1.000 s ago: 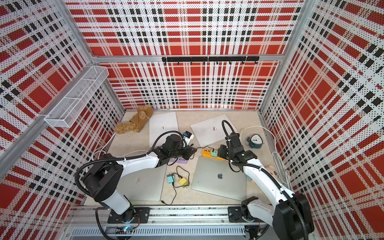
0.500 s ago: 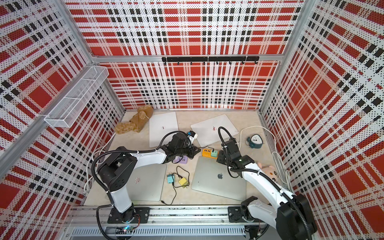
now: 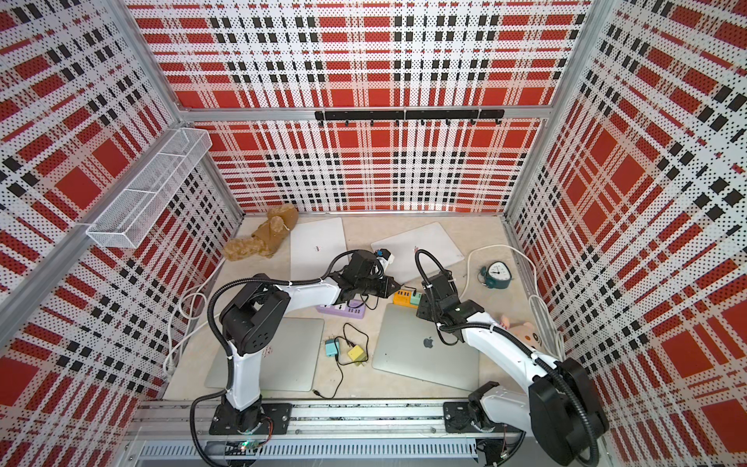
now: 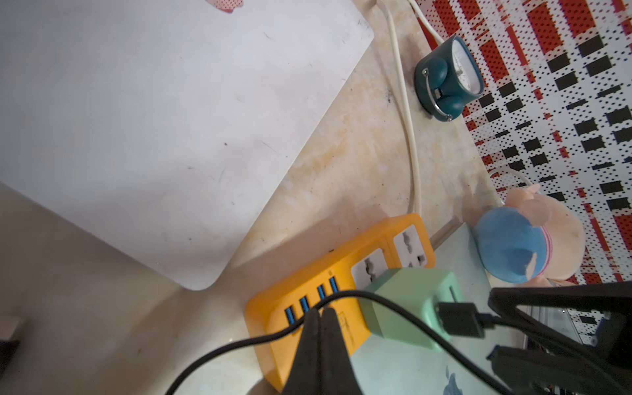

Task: Unplug the laptop charger
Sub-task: Remove the plug from the socket.

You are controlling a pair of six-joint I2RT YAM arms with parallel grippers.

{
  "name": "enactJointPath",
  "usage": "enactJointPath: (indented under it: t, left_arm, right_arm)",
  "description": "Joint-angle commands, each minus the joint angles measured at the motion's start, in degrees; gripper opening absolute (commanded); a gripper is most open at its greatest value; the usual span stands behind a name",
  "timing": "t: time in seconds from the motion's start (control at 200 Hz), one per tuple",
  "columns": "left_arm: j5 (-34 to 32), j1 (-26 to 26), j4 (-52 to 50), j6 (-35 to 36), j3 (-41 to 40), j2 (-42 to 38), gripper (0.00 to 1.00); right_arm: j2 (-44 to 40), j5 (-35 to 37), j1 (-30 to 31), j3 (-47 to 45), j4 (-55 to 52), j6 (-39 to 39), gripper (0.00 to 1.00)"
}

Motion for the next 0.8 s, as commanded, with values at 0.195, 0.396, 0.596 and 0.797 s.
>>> enactJointPath:
  t: [0.195, 0.396, 0.596, 0.797]
  left_arm:
    - [1.23, -0.17, -3.88, -0.63, 3.26, 3.6, 0.0]
    - [0.05, -0.07, -5.91, 0.14, 4.27, 4.42, 0.0]
    - [-1.05, -0.07, -8.19, 0.93, 5.41, 5.62, 0.0]
    - [-3.5, -0.07, -10.5, 1.93, 5.77, 5.67, 0.0]
  right_arm:
    - [2.83, 1.04, 0.49, 2.61, 1.88, 0.08, 0.54]
    - [3.39, 1.36, 0.57, 2.96, 2.14, -0.01, 0.54]
    - [4.0, 1.87, 1.19, 3.12, 2.3, 0.32, 0.54]
    - [5.88, 2.77, 2.8, 4.49, 2.34, 1.4, 0.55]
